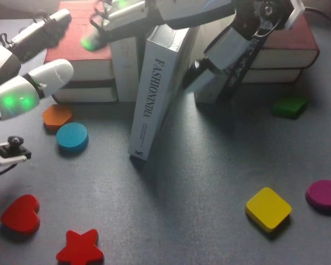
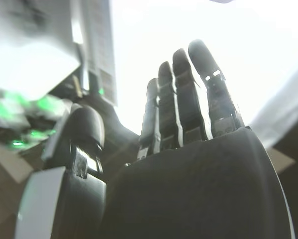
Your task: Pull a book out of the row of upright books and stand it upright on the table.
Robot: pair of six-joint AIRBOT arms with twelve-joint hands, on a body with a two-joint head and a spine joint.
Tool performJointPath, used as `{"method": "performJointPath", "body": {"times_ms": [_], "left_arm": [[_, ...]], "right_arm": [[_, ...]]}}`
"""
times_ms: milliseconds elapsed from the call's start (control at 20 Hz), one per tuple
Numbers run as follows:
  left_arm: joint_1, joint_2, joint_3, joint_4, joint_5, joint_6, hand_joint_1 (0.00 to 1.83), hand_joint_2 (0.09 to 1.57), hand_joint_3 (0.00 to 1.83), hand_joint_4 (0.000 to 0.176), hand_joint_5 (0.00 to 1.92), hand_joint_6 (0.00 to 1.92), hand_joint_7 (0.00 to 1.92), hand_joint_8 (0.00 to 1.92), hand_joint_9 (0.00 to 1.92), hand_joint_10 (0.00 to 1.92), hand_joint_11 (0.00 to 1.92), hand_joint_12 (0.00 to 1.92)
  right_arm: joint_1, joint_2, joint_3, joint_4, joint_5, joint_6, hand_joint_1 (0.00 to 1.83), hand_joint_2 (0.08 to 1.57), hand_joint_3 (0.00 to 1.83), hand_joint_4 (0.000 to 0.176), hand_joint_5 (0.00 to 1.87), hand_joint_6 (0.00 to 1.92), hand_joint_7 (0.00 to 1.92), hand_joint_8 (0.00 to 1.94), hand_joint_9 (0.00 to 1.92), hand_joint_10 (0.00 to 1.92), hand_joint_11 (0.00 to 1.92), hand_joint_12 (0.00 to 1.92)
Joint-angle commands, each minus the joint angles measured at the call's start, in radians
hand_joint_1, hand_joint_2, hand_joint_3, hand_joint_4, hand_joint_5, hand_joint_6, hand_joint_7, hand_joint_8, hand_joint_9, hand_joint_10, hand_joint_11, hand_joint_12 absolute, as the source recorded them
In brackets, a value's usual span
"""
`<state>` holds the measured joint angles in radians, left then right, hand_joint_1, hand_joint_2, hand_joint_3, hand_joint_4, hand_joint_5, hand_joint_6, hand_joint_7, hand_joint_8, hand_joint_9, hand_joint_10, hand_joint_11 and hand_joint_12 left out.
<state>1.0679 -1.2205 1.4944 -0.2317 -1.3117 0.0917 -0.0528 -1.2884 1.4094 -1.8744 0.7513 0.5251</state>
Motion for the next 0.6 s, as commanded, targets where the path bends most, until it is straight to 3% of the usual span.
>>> {"method": "performJointPath", "body": {"times_ms": [0, 50, 100, 150, 200, 250, 300, 350, 400, 450, 500, 550], "left_arm": [[-0.012, -0.004, 0.009, -0.027, -0.126, -0.008, 0.05, 1.38, 0.00, 0.000, 0.02, 0.00, 0.08, 0.00, 0.15, 0.00, 0.00, 0.86], [-0.015, -0.006, 0.011, -0.025, -0.125, -0.008, 0.07, 1.40, 0.00, 0.000, 0.01, 0.00, 0.05, 0.00, 0.15, 0.00, 0.00, 0.99], [-0.016, -0.007, 0.012, -0.023, -0.126, -0.008, 0.30, 1.43, 0.00, 0.025, 0.00, 0.00, 0.01, 0.00, 0.03, 0.00, 0.00, 0.20], [-0.017, -0.007, 0.011, -0.023, -0.127, -0.008, 0.09, 1.51, 0.01, 0.072, 0.00, 0.00, 0.00, 0.00, 0.01, 0.00, 0.00, 0.04], [-0.017, -0.007, 0.011, -0.023, -0.129, -0.009, 0.02, 1.50, 0.00, 0.091, 0.00, 0.00, 0.00, 0.00, 0.00, 0.00, 0.00, 0.01], [-0.017, -0.007, 0.010, -0.022, -0.129, -0.009, 0.09, 1.49, 0.00, 0.067, 0.00, 0.00, 0.00, 0.00, 0.00, 0.00, 0.00, 0.00], [-0.017, -0.007, 0.010, -0.022, -0.129, -0.011, 0.13, 1.48, 0.00, 0.047, 0.00, 0.00, 0.00, 0.00, 0.00, 0.00, 0.00, 0.00], [-0.018, -0.007, 0.009, -0.022, -0.129, -0.012, 0.11, 1.46, 0.02, 0.000, 0.00, 0.00, 0.07, 0.01, 0.12, 0.04, 0.00, 0.59], [-0.020, -0.007, 0.007, -0.022, -0.132, -0.012, 0.29, 1.37, 0.00, 0.020, 0.07, 0.01, 0.13, 0.00, 0.18, 0.02, 0.00, 1.18], [-0.020, -0.006, 0.007, -0.022, -0.132, -0.013, 0.29, 1.37, 0.00, 0.020, 0.07, 0.01, 0.13, 0.00, 0.18, 0.02, 0.00, 1.18], [-0.019, -0.006, 0.005, -0.022, -0.135, -0.013, 0.37, 1.38, 0.00, 0.001, 0.08, 0.02, 0.10, 0.00, 0.15, 0.01, 0.00, 1.20], [-0.019, -0.006, 0.005, -0.022, -0.136, -0.013, 0.46, 1.39, 0.00, 0.004, 0.02, 0.05, 0.02, 0.00, 0.03, 0.00, 0.00, 0.24]], "right_arm": [[0.010, -0.005, -0.001, 0.088, 0.000, 0.000, 0.95, 0.96, 0.00, 0.005, 0.00, 0.04, 0.01, 0.01, 0.00, 0.40, 0.00, 1.06], [0.010, -0.007, 0.000, 0.094, 0.009, 0.000, 0.92, 0.96, 0.00, 0.042, 0.03, 0.02, 0.00, 0.00, 0.00, 0.23, 0.00, 0.96], [0.010, -0.007, 0.001, 0.101, 0.018, 0.000, 0.88, 0.93, 0.00, 0.074, 0.01, 0.00, 0.00, 0.00, 0.01, 0.16, 0.00, 0.85], [0.010, -0.007, 0.001, 0.108, 0.026, 0.000, 0.86, 0.94, 0.00, 0.000, 0.00, 0.00, 0.00, 0.00, 0.00, 0.10, 0.00, 0.65], [0.010, -0.004, 0.001, 0.117, 0.035, 0.000, 0.87, 0.94, 0.00, 0.000, 0.00, 0.00, 0.00, 0.00, 0.00, 0.02, 0.00, 0.40], [0.010, -0.001, 0.001, 0.130, 0.047, 0.000, 0.86, 0.89, 0.00, 0.000, 0.00, 0.00, 0.00, 0.00, 0.00, 0.00, 0.00, 0.35], [0.010, 0.006, -0.001, 0.148, 0.062, 0.000, 0.86, 0.83, 0.00, 0.000, 0.00, 0.00, 0.00, 0.00, 0.03, 0.01, 0.00, 0.64], [0.010, 0.011, -0.005, 0.162, 0.071, 0.000, 0.82, 0.82, 0.00, 0.000, 0.00, 0.00, 0.00, 0.00, 0.10, 0.04, 0.00, 0.91], [0.015, 0.023, -0.010, 0.180, 0.078, -0.003, 0.71, 1.02, 0.02, 0.025, 0.00, 0.00, 0.01, 0.00, 0.16, 0.06, 0.00, 1.32], [0.016, 0.028, -0.011, 0.188, 0.079, -0.005, 0.71, 1.02, 0.02, 0.025, 0.00, 0.00, 0.01, 0.00, 0.16, 0.06, 0.00, 1.32], [0.017, 0.037, -0.011, 0.203, 0.083, -0.010, 0.71, 1.06, 0.03, 0.066, 0.00, 0.00, 0.00, 0.00, 0.16, 0.07, 0.00, 1.43], [0.017, 0.046, -0.011, 0.217, 0.089, -0.014, 0.72, 1.05, 0.02, 0.073, 0.00, 0.00, 0.00, 0.00, 0.15, 0.07, 0.00, 1.62]]}}
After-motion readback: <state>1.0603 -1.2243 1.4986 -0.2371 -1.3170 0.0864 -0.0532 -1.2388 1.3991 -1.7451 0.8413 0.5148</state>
